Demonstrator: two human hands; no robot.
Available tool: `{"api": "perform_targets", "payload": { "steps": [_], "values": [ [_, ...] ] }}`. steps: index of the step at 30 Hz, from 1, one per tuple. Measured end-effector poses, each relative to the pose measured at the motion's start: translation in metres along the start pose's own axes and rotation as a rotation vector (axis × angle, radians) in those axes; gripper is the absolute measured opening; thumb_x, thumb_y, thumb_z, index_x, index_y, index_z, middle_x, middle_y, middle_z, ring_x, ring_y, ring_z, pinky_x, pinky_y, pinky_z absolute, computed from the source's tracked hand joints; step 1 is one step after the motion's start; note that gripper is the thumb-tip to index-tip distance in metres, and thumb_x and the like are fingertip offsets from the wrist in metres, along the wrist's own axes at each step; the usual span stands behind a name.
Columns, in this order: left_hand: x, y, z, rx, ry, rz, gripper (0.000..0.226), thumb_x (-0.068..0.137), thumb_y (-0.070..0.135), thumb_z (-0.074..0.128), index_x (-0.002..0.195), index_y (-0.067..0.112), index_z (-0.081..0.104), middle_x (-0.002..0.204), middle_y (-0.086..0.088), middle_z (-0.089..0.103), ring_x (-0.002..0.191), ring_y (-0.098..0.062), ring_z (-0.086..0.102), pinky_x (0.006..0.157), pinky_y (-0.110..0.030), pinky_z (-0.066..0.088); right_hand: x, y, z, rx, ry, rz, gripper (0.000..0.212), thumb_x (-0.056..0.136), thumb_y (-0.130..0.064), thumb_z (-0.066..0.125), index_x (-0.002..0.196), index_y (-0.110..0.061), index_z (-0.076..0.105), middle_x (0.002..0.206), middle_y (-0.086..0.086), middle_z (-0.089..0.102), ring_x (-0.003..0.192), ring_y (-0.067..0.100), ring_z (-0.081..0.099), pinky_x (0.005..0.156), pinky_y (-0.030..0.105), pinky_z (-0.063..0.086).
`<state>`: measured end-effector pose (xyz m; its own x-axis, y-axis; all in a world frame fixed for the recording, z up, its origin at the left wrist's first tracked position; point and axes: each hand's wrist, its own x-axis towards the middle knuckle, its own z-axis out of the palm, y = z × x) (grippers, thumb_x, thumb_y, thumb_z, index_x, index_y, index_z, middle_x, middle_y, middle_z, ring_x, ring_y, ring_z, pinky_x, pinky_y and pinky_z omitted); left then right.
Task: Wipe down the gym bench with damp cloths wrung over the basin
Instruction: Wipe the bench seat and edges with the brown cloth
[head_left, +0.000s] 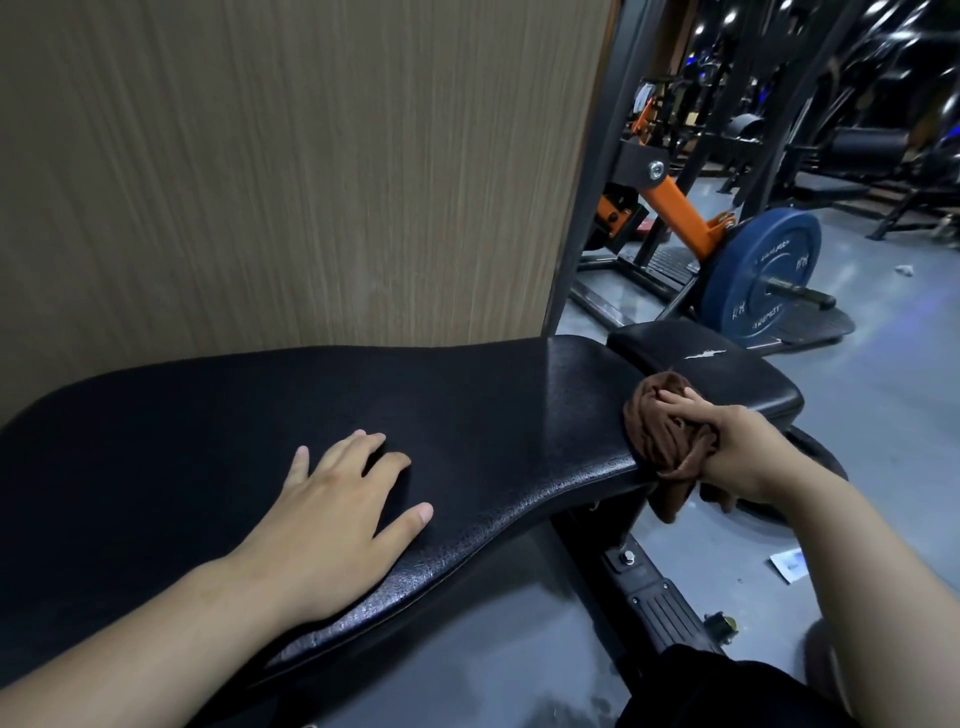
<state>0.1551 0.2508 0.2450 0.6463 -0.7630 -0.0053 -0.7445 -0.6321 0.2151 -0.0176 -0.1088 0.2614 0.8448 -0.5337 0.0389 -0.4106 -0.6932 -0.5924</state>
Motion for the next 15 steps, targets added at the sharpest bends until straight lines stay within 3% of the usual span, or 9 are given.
{"api": "perform_targets", "payload": {
  "steps": [2, 3, 6, 10, 15],
  "values": [
    [-0.003, -0.004, -0.002, -0.005, 0.009, -0.01, 0.07, 0.091, 0.07, 0.021, 0.15, 0.033, 0.028, 0.161, 0.008, 0.015, 0.151, -0.01, 0.0, 0.123, -0.048, 0.006, 0.0, -0.007, -0.003, -0.046, 0.017, -0.022, 0.07, 0.075, 0.015, 0.053, 0.12, -0.037, 0.066, 0.131, -0.028, 0.045, 0.137, 0.0, 0.034, 0.086, 0.028, 0.053],
    [-0.004, -0.006, -0.003, -0.011, 0.016, -0.014, 0.068, 0.092, 0.068, 0.023, 0.15, 0.032, 0.027, 0.161, 0.009, 0.016, 0.151, -0.01, 0.0, 0.123, -0.047, 0.006, 0.001, -0.012, -0.003, -0.043, 0.023, -0.036, 0.066, 0.076, 0.014, 0.053, 0.115, -0.035, 0.069, 0.127, -0.026, 0.049, 0.135, -0.001, 0.036, 0.093, 0.018, 0.044],
    [-0.01, -0.016, -0.008, -0.044, 0.04, -0.035, 0.069, 0.093, 0.066, 0.024, 0.152, 0.029, 0.023, 0.16, 0.01, 0.019, 0.151, -0.007, 0.002, 0.124, -0.045, 0.007, 0.003, -0.037, 0.006, 0.115, -0.052, -0.071, 0.057, 0.078, 0.019, 0.05, 0.112, -0.019, 0.074, 0.117, -0.022, 0.058, 0.128, -0.005, 0.04, 0.088, -0.007, 0.03],
    [-0.022, -0.034, -0.017, -0.041, 0.071, -0.072, 0.065, 0.096, 0.063, 0.029, 0.152, 0.029, 0.023, 0.161, 0.01, 0.02, 0.151, -0.007, 0.002, 0.124, -0.044, 0.007, 0.012, -0.069, 0.038, 0.211, -0.164, -0.146, 0.055, 0.079, 0.019, 0.055, 0.1, -0.026, 0.079, 0.11, -0.017, 0.07, 0.12, -0.015, 0.048, 0.099, 0.001, 0.034],
    [-0.044, -0.063, -0.028, -0.011, 0.09, -0.139, 0.064, 0.097, 0.061, 0.032, 0.152, 0.028, 0.024, 0.161, 0.008, 0.019, 0.151, -0.009, 0.002, 0.124, -0.045, 0.007, 0.018, -0.119, 0.078, 0.356, -0.205, -0.228, 0.06, 0.084, 0.017, 0.055, 0.084, -0.038, 0.08, 0.098, -0.026, 0.072, 0.111, -0.017, 0.054, 0.09, -0.002, 0.037]
  ]
}}
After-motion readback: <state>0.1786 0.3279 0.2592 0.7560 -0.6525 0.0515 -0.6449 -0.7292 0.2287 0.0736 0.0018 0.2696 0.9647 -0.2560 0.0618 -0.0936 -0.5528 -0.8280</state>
